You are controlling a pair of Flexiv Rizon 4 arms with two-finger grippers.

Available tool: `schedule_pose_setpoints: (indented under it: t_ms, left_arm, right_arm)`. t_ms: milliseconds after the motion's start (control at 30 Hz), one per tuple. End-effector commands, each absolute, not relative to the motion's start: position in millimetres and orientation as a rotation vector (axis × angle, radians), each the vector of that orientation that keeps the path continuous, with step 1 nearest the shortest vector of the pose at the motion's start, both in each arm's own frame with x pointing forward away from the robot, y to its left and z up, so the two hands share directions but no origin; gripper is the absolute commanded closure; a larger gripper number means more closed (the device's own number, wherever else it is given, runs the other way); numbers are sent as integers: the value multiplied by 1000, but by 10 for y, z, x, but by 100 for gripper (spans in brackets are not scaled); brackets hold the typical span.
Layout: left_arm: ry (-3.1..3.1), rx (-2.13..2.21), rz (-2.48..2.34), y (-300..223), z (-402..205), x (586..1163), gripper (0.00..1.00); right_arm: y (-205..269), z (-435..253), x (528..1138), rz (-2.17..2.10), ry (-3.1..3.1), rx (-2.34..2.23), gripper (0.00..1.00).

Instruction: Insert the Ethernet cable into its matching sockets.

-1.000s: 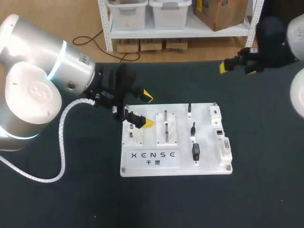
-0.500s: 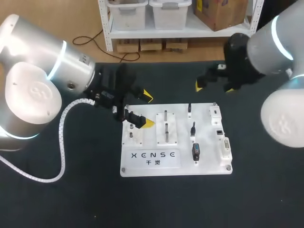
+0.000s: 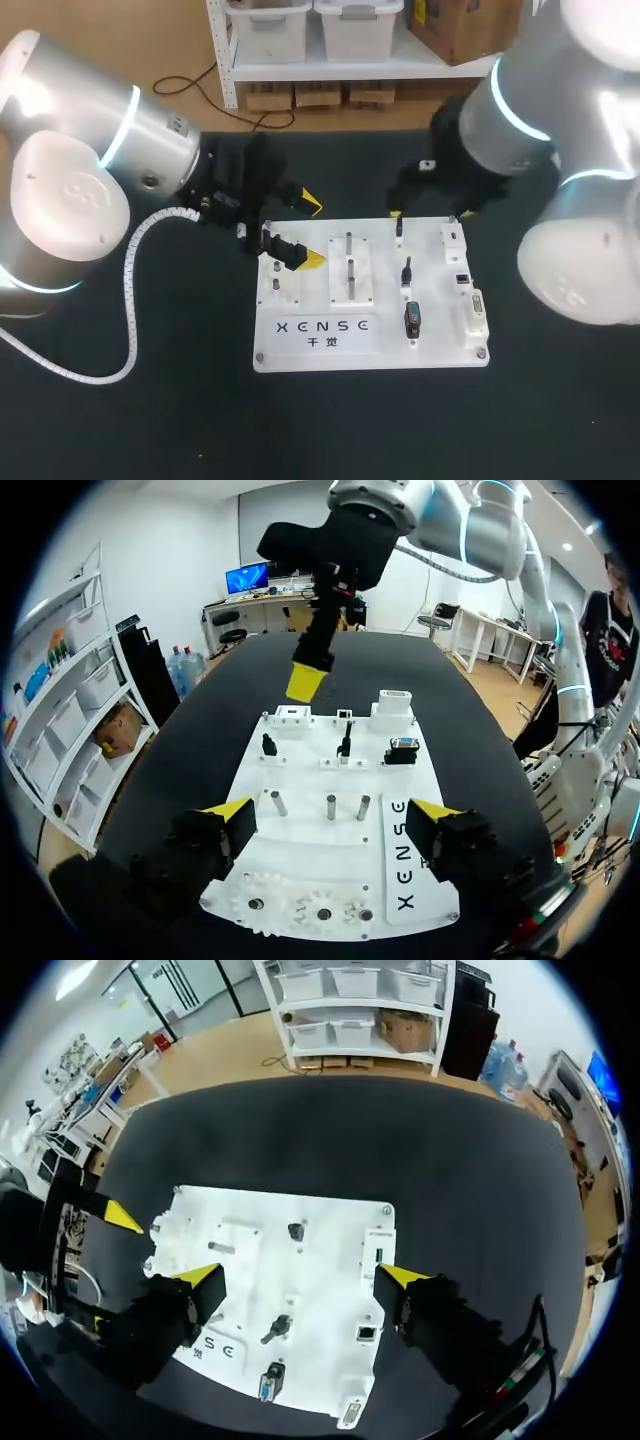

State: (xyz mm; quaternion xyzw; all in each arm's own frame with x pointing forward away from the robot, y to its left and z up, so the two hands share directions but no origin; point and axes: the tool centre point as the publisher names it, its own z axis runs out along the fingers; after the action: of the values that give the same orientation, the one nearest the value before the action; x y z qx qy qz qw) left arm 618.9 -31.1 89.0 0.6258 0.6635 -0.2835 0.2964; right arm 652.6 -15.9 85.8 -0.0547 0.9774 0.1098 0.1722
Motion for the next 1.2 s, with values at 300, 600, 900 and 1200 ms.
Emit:
schedule_pose_setpoints:
  t_ms: [300, 600, 900, 1200]
  left_arm:
    - [1767, 1667, -752, -318, 887, 6198, 0]
    - [1767, 1667, -752, -318, 887, 6198, 0]
    - [1767, 1667, -752, -318, 887, 6198, 0]
    - [1767, 1667, -752, -318, 887, 6198, 0]
  right_arm:
    - [-37, 637, 6256, 117, 2854, -114, 0]
    - [7, 442, 6161, 129, 2906, -122, 0]
    - [29, 311, 6124, 98, 2956, -152, 0]
    - [100, 252, 6117, 77, 2980, -201, 0]
